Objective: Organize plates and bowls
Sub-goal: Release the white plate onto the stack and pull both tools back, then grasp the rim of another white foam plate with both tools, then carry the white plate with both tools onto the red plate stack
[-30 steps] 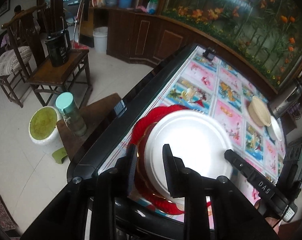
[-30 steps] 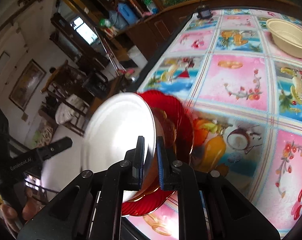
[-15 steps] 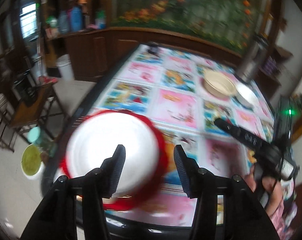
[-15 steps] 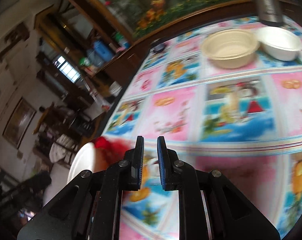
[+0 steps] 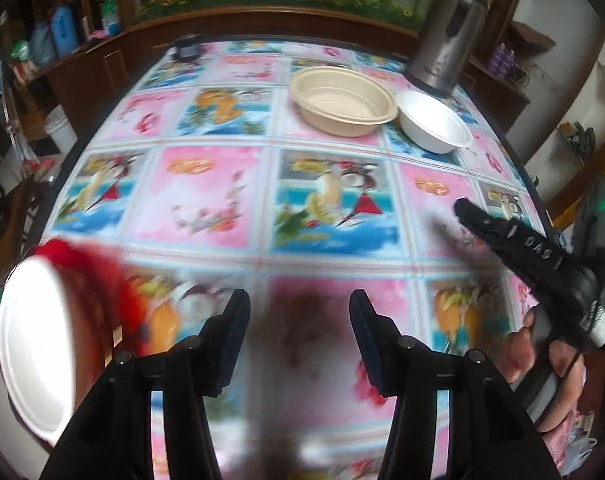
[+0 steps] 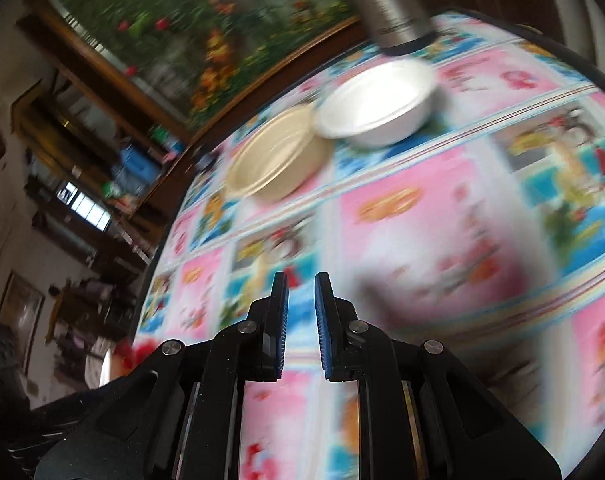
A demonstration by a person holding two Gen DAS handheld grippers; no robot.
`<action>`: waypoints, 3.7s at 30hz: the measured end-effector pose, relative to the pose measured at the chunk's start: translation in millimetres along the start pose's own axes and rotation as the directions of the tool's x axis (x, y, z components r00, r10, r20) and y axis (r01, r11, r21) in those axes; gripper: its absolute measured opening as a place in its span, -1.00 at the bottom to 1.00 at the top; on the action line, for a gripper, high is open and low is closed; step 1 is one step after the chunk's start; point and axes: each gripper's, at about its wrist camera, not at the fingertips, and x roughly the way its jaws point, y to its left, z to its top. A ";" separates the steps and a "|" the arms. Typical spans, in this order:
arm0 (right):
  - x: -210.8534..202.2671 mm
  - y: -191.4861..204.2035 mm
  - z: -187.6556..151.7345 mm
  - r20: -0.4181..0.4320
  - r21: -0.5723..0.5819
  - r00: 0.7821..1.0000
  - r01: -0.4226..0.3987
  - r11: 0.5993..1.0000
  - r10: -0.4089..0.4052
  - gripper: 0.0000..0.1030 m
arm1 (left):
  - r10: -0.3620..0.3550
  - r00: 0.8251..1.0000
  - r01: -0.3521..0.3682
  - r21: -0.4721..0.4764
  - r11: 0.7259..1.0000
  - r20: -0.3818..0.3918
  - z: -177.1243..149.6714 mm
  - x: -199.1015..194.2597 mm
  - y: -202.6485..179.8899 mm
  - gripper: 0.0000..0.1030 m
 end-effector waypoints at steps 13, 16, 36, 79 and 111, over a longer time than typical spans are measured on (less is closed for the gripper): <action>6.6 -66.2 108.1 0.071 0.182 0.992 0.089 0.979 -0.103 -0.75 | -0.035 0.993 0.041 0.051 0.998 -0.110 23.9 58.6 -34.0 0.01; 24.4 -71.4 125.5 0.049 0.215 0.991 0.110 0.970 -0.123 -0.75 | -0.032 0.994 0.036 0.041 0.999 -0.105 29.4 60.8 -28.8 0.01; 46.1 -79.5 131.0 -0.039 0.206 0.971 0.237 0.949 -0.235 -0.85 | -0.097 0.986 0.099 0.009 0.995 -0.133 55.7 70.7 -27.9 0.01; 10.4 -86.0 93.7 -0.190 0.057 0.979 0.092 0.994 -0.080 -0.83 | -0.297 0.951 0.279 -0.177 0.944 -0.089 107.0 119.4 -79.8 -0.88; -6.9 23.5 14.5 -0.166 -0.080 0.986 -0.001 0.997 -0.013 -0.88 | -0.158 0.987 0.155 -0.194 0.969 0.001 24.4 13.4 15.5 -0.85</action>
